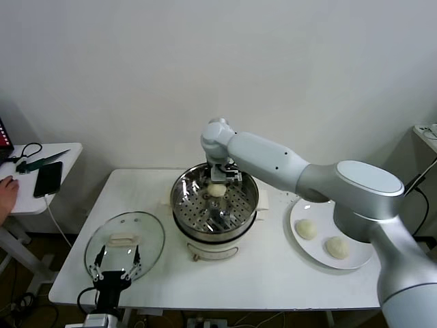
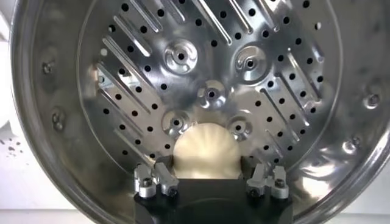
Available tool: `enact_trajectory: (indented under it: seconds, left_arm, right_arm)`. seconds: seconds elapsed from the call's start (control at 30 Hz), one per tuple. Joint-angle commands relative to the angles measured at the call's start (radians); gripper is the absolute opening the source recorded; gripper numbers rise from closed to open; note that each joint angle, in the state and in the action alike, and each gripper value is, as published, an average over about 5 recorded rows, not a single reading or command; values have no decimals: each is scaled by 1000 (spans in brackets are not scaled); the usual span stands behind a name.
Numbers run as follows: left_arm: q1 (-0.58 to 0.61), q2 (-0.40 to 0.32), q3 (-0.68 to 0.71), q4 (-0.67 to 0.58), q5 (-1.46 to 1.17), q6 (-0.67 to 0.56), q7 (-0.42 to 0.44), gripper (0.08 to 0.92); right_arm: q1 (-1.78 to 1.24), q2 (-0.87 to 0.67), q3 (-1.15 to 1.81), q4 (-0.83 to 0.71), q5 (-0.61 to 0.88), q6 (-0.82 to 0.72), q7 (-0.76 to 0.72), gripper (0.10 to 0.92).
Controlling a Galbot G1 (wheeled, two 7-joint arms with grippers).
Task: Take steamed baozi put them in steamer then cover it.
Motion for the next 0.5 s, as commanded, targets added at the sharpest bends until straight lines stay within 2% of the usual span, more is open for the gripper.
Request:
enact_trajectory:
  seconds: [0.03,0.23,0.5]
  left_arm:
    - [6,-2,-1,3,-1,-3,-1,823]
    - [10,-2,-1,3,-3,-3,-1,823]
    - [12,4,-3,-4,-4,-1,-1,823]
  right_arm:
    - [-12,8,13,-18,-21,7,18,804]
    - [31,-43,24,52,29,7,11,822]
    - [176,-212,0,240,268,-64,-4,823]
